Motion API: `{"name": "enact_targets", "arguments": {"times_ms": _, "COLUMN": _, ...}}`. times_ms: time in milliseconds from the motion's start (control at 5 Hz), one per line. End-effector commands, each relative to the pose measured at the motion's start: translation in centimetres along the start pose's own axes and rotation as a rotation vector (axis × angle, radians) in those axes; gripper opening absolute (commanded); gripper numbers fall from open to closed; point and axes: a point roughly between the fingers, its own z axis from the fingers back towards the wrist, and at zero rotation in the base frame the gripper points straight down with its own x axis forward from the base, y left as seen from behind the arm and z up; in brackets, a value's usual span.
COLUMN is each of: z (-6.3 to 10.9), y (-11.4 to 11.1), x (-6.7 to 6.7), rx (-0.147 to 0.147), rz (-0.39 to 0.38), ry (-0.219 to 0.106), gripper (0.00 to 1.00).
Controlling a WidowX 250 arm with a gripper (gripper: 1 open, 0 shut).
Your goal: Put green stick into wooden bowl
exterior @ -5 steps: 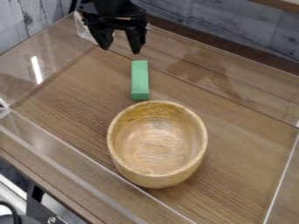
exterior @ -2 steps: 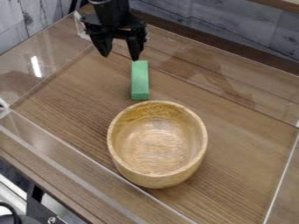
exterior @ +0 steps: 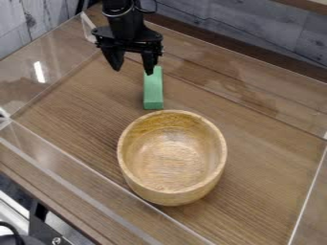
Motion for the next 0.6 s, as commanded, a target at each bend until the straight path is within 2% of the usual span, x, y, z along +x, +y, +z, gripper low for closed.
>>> {"name": "enact_targets", "arguments": {"times_ms": 0, "z": 0.7, "y": -0.1, "x": 1.7, "rx": 0.017, "rz": 0.015, "ry": -0.056, "gripper": 1.0}}
{"name": "enact_targets", "arguments": {"times_ms": 400, "z": -0.7, "y": -0.2, "x": 1.9, "rx": 0.035, "rz": 0.047, "ry": -0.045, "gripper": 1.0}}
